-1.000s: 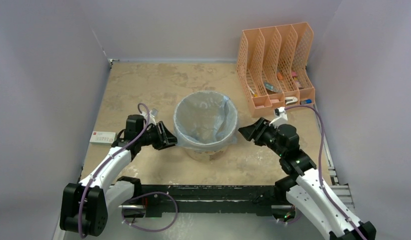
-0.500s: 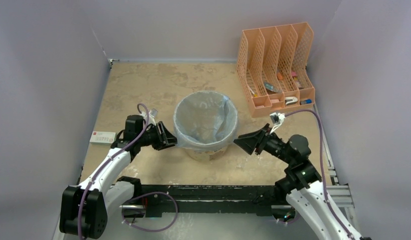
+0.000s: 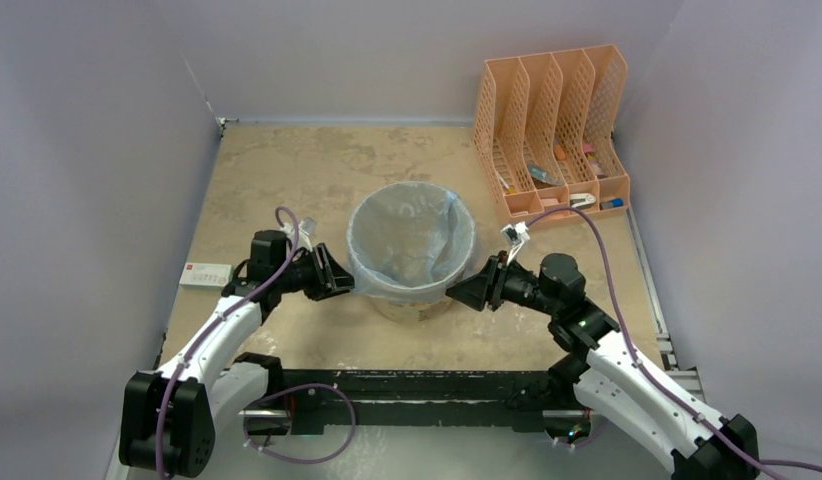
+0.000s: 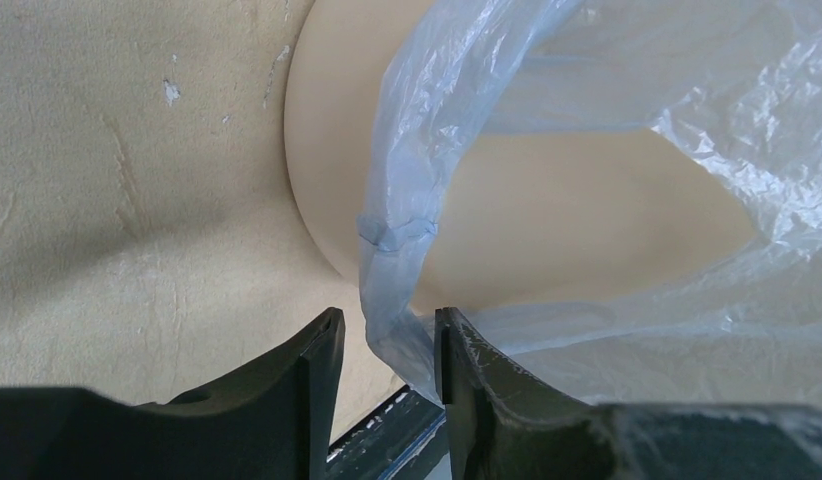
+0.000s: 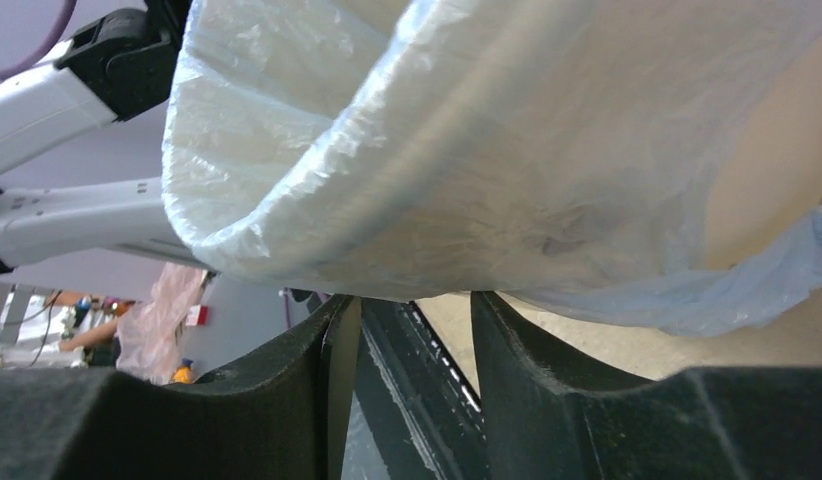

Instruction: Put the trash bags into the trash bin

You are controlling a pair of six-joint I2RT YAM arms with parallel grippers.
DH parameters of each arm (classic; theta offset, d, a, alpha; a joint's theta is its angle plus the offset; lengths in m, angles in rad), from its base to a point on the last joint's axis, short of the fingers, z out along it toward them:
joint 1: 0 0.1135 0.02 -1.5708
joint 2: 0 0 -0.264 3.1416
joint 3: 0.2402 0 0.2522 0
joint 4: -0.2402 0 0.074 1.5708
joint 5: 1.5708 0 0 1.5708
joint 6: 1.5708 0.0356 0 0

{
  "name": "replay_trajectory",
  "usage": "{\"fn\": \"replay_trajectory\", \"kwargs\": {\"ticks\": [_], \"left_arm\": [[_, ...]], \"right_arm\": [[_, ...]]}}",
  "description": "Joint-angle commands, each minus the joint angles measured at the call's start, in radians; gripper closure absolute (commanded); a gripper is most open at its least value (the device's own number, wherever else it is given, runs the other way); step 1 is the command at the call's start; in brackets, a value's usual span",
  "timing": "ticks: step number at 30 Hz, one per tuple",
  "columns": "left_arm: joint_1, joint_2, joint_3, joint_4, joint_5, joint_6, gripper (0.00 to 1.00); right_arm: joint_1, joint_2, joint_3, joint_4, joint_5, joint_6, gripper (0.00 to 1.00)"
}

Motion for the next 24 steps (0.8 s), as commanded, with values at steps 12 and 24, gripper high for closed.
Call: {"fn": "replay_trajectory", "kwargs": {"ticks": [12, 24], "left_arm": [[-0.002, -0.117, 0.044, -0.075, -0.138, -0.022, 0.4], [-0.002, -0.269, 0.175, -0.293, -0.407, -0.005, 0.16]], "right_arm": [[0.01, -0.149, 0.102, -0.213, 0.357, -0.005, 0.38], [0.009, -0.122, 0.162, -0.19, 0.796, 0.038, 0.25]]}}
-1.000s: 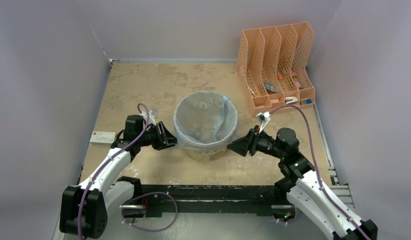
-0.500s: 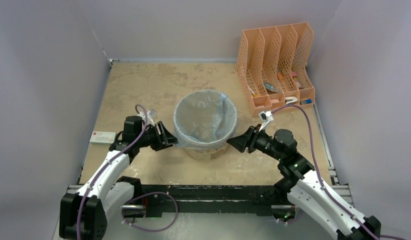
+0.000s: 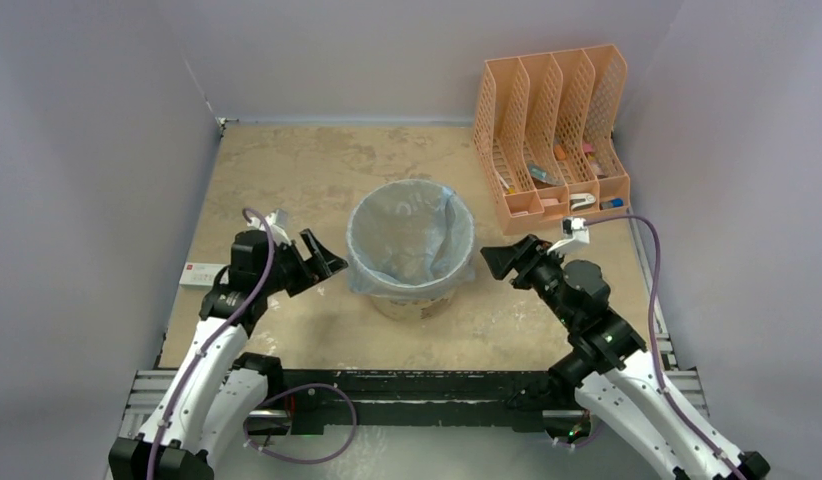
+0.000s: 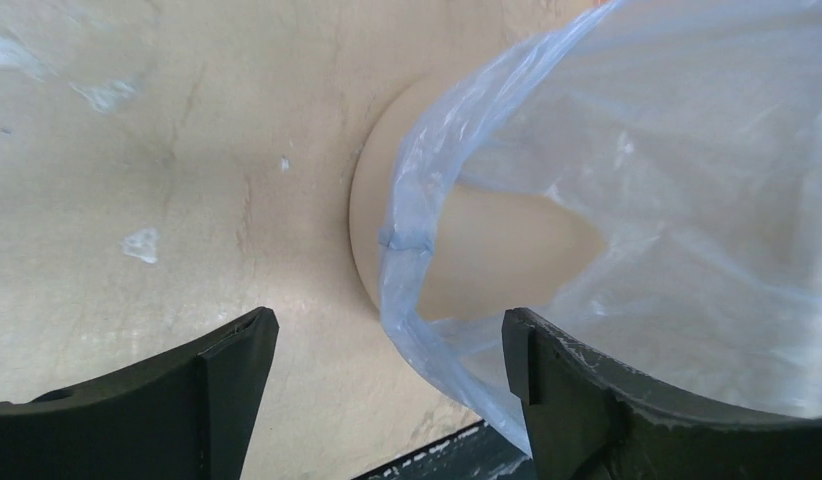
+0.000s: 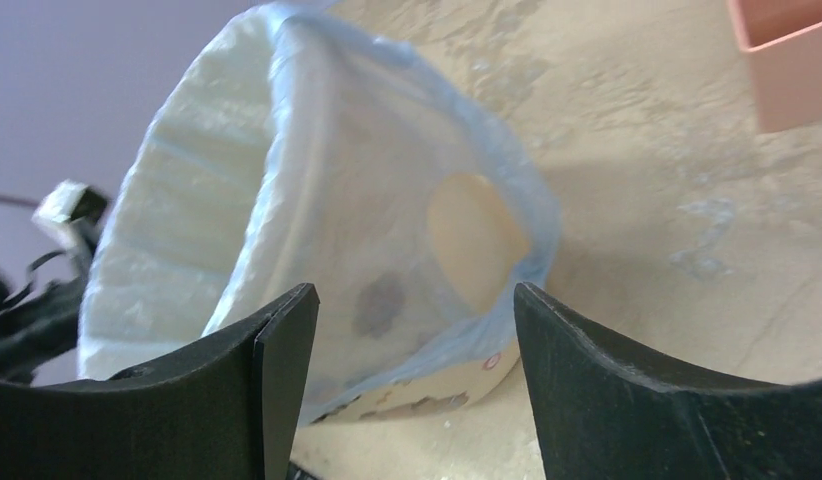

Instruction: Put the trash bags into the trash bin

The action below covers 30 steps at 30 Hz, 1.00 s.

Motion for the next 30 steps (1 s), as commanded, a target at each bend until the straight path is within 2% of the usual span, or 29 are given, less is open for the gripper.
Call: {"fn": "replay_trajectory", "kwargs": {"ticks": [1, 5, 8, 11, 17, 24, 30], "left_arm": [[-0.002, -0.043, 0.098, -0.082, -0.14, 0.022, 0.16], [-0.002, -0.051, 0.156, -0.128, -0.195, 0.039, 0.11], [-0.002, -0.036, 0.207, -0.154, -0.204, 0.069, 0.09], [-0.002, -0.011, 0.259, -0.183, -0.196, 0.095, 0.09], [-0.002, 0.027, 0.362, -0.197, -0.158, 0.182, 0.08], [-0.002, 0.106, 0.528, -0.28, -0.337, 0.239, 0.08], [-0.002, 0.113, 0.62, -0.313, -0.456, 0.264, 0.07]], "right_arm": [[0.001, 0.091, 0.085, 0.071, 0.219, 0.009, 0.24], [0.001, 0.193, 0.153, 0.06, 0.359, -0.009, 0.17], [0.002, 0.236, 0.169, 0.072, 0.405, -0.039, 0.11], [0.0, 0.267, 0.153, 0.087, 0.407, -0.035, 0.09], [-0.013, 0.363, 0.19, 0.127, 0.292, -0.064, 0.08], [-0.117, 0.421, 0.27, 0.195, 0.207, -0.135, 0.07], [-0.144, 0.464, 0.437, 0.148, 0.368, -0.299, 0.06]]}}
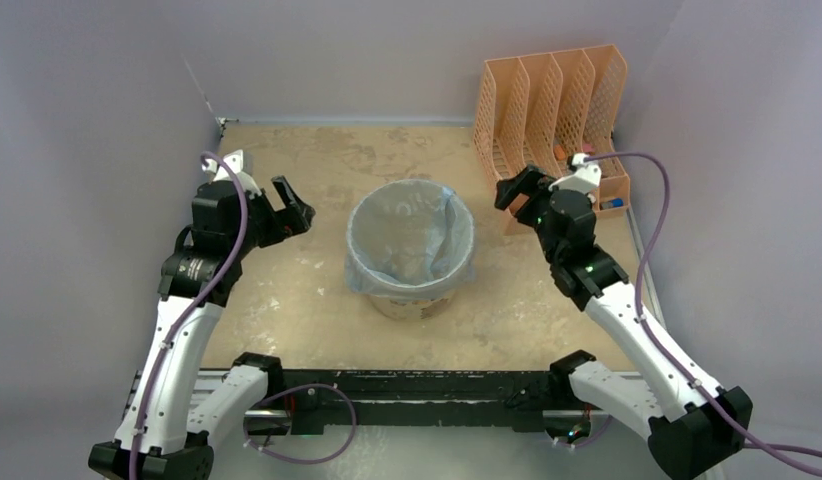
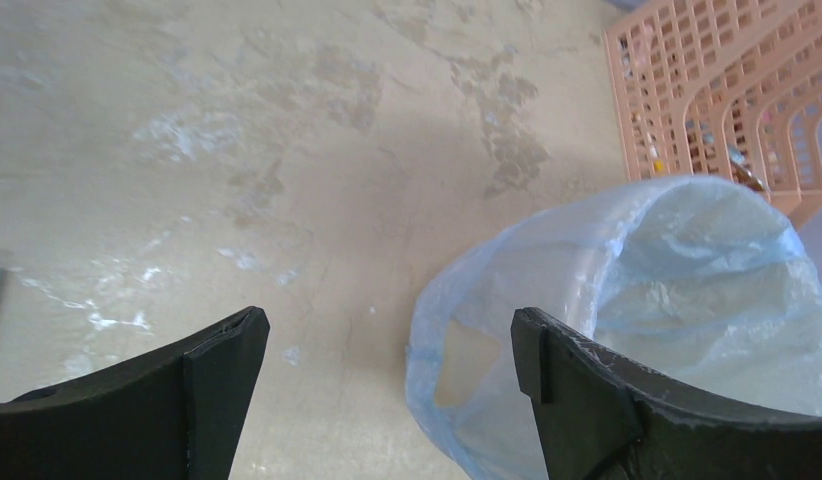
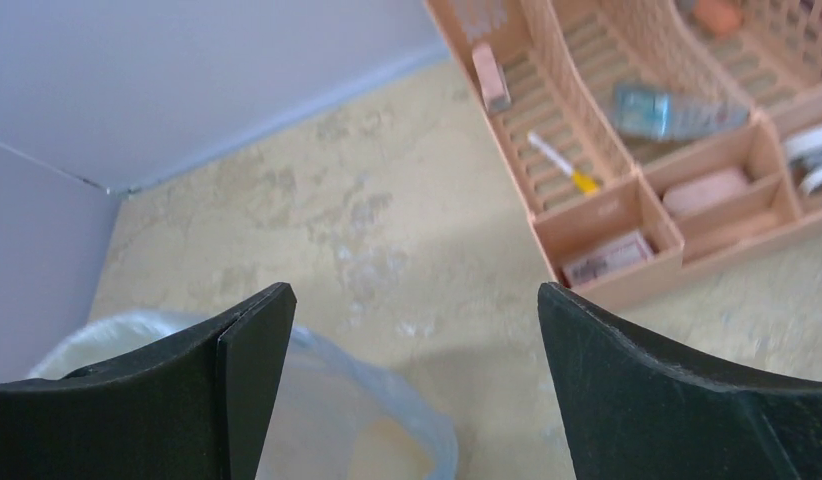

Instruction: Put the trash bags into the trash bin

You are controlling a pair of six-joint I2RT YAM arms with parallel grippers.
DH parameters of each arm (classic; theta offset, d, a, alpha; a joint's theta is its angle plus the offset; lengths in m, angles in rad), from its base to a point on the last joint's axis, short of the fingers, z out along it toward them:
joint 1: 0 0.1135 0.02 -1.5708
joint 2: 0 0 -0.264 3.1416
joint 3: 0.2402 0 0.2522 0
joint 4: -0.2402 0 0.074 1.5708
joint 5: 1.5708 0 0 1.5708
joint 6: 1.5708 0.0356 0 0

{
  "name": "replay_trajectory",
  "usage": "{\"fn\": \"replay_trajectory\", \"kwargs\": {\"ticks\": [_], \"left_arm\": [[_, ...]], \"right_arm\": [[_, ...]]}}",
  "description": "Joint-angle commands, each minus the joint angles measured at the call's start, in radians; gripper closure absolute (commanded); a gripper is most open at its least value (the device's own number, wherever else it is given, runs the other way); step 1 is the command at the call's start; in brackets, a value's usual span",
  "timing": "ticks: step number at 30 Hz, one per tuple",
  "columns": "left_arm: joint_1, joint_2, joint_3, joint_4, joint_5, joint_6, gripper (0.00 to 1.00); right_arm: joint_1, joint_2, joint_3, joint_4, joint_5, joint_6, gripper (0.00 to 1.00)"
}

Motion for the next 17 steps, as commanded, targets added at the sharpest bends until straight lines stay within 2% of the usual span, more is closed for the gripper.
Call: {"fn": "replay_trajectory", "kwargs": {"ticks": [1, 6, 10, 17], "left_arm": [[-0.002, -0.007, 0.077, -0.026, -0.143, 0.042, 0.06], [-0.002, -0.011, 0.048, -0.033, -0.131, 0.044, 0.04], [-0.002, -0.025, 0.026, -0.015, -0.109, 0.046, 0.04], [-0.002, -0.05, -0.001, 0.011, -0.112, 0.042, 0.04]], "right_arm": [[-0.004, -0.007, 0.148, 0.046, 0.135, -0.172, 0.05], [-0.004, -0.082, 0.128, 0.119, 0.163, -0.253, 0.01], [-0.004, -0.114, 0.06, 0.149, 0.152, -0.253, 0.01], [-0.004, -0.101, 0.039, 0.124, 0.121, -0.206, 0.01]]}}
